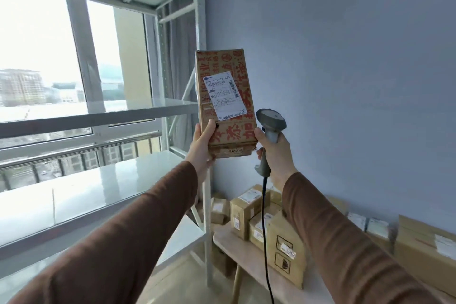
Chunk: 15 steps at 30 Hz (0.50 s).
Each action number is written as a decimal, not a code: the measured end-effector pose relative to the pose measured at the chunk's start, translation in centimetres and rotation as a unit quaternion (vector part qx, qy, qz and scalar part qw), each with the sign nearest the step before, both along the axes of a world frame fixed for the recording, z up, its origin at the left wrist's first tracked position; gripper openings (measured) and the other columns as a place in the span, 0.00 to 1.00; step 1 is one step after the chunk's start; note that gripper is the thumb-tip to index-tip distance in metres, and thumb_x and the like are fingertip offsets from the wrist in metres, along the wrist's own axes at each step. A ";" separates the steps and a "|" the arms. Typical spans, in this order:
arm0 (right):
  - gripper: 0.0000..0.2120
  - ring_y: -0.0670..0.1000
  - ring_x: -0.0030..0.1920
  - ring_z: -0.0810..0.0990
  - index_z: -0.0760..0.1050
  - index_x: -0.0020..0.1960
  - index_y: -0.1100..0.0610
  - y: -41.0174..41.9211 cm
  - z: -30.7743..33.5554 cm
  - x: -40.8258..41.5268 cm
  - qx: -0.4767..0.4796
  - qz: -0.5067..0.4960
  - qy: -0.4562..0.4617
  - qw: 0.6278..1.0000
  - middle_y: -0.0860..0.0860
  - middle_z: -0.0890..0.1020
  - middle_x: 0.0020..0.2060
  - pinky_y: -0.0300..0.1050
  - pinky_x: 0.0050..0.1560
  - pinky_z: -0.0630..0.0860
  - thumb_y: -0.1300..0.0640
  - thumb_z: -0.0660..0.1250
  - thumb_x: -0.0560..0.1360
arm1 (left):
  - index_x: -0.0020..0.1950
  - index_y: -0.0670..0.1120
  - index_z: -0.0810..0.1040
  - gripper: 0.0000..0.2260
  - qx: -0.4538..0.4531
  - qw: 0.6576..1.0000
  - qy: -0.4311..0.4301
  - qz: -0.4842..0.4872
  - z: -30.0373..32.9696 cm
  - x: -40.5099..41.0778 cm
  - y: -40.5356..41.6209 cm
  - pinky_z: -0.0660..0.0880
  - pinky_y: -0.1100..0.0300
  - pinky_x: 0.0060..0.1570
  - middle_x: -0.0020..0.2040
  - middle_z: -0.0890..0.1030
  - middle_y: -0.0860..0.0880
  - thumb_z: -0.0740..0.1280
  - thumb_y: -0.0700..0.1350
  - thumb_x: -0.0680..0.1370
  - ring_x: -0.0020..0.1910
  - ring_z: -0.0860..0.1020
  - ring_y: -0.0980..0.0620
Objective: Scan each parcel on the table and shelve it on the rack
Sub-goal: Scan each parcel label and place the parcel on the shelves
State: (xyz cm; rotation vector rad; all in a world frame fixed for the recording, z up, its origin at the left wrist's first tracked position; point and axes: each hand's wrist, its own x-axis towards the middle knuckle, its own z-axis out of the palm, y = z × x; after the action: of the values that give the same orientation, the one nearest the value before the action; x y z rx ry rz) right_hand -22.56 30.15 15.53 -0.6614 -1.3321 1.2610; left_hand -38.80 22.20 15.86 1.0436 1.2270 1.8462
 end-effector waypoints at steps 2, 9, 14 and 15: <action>0.15 0.47 0.31 0.74 0.77 0.60 0.57 -2.2 0.6 -4.4 -0.002 0.024 0.006 1.000 0.50 0.79 0.39 0.38 0.31 0.75 0.49 0.71 0.79 | 0.75 0.59 0.71 0.24 -0.011 1.000 -0.010 0.000 0.6 -4.4 -3.0 0.77 0.53 0.56 0.63 0.85 0.50 0.64 0.66 0.80 0.61 0.83 0.50; 0.12 0.48 0.32 0.75 0.78 0.56 0.55 -9.5 3.5 -19.1 0.005 0.088 0.023 0.996 0.48 0.81 0.39 0.39 0.31 0.76 0.47 0.70 0.80 | 0.74 0.69 0.66 0.22 -0.062 0.996 0.045 0.050 3.0 -18.7 -12.4 0.52 0.35 0.75 0.56 0.82 0.63 0.59 0.70 0.80 0.61 0.77 0.51; 0.14 0.47 0.31 0.75 0.79 0.58 0.57 -13.0 5.5 -28.4 0.004 0.155 0.027 0.987 0.48 0.81 0.36 0.42 0.34 0.75 0.47 0.70 0.81 | 0.76 0.55 0.69 0.25 -0.021 0.993 0.067 0.091 5.1 -27.2 -17.4 0.75 0.52 0.67 0.61 0.85 0.52 0.61 0.65 0.82 0.60 0.84 0.53; 0.15 0.47 0.32 0.75 0.80 0.58 0.57 -13.5 5.8 -30.2 0.008 0.163 0.023 0.986 0.48 0.81 0.38 0.42 0.36 0.75 0.46 0.70 0.80 | 0.77 0.53 0.69 0.26 -0.017 0.993 0.063 0.098 5.6 -28.8 -18.1 0.76 0.49 0.67 0.62 0.85 0.50 0.61 0.64 0.83 0.61 0.84 0.50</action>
State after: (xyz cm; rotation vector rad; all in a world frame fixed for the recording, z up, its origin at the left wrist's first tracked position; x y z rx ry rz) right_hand -52.75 16.66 21.34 -0.4102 -1.4491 1.5153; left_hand -67.59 4.08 21.42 1.0677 1.4748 1.9227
